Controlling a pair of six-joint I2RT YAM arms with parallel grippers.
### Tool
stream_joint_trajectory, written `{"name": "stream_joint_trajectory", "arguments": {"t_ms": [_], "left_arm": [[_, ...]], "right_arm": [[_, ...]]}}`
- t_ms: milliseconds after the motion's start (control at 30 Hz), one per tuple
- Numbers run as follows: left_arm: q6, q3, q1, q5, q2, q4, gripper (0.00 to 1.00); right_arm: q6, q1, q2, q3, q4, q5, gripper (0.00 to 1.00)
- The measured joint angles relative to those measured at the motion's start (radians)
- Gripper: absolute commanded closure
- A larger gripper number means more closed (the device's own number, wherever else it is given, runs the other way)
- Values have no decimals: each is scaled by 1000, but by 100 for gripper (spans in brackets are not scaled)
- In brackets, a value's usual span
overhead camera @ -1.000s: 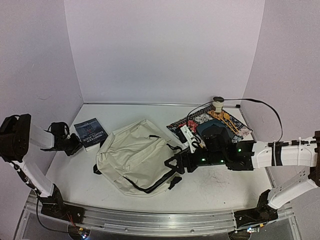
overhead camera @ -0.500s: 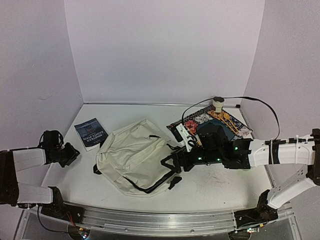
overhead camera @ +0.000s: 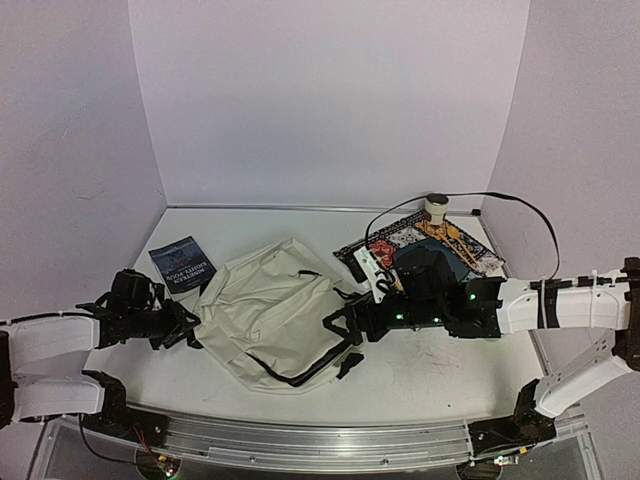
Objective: Pack the student bag
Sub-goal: Move the student bag to the center of the board.
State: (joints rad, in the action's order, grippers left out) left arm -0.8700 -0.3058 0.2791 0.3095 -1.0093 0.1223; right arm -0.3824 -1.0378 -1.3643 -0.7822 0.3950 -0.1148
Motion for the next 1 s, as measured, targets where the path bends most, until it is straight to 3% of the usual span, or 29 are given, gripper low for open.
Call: {"name": "stream_joint_trajectory", "arguments": {"t_ms": [200,333,533,800,1000], "left_arm": [[-49,-56,127,-17,-287,-160,76],[-38,-198,156,-50,-463,-200,77],[16,-399,165,-80,-610,-203,54],[156,-494,149,-247,-566,-64,43],[281,-599,30,-354,-527,60,31]], "right_arm": [[0,0,0,0,-3,15,21],[0,0,3,6,-3,30,21],[0,0,30,22,-15,56,20],[14,0,65,24,-29,80,19],[25,0,66,24,-37,88,19]]}}
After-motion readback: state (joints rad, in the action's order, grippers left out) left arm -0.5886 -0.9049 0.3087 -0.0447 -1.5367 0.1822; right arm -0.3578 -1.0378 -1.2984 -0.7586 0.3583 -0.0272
